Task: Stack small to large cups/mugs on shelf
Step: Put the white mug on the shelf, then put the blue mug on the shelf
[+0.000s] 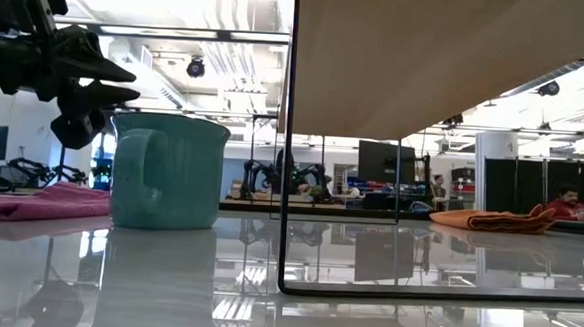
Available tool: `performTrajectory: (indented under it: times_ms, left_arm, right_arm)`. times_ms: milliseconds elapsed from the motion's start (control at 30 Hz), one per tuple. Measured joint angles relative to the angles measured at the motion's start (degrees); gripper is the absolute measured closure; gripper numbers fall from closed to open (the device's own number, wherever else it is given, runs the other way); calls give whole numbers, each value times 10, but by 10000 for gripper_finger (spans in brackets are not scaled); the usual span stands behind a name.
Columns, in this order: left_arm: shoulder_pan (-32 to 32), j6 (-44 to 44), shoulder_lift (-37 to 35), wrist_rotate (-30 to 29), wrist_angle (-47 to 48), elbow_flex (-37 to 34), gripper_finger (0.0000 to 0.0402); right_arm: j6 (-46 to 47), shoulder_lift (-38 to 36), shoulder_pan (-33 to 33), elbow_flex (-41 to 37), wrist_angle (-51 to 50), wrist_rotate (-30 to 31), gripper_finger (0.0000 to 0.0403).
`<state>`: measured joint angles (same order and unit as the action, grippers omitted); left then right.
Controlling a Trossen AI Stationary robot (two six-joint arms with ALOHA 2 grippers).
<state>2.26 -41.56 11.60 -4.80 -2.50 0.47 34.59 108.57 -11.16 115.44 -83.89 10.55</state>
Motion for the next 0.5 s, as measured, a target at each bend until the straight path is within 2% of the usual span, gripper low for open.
performTrajectory:
  times_ms: [200, 500]
  left_arm:
    - [0, 0, 0, 0, 0, 0, 315]
    - [0, 0, 0, 0, 0, 0, 315]
  right_arm:
    - [1, -1, 0, 0, 6, 6, 343]
    - [-2, -5, 0, 72, -18, 16, 260]
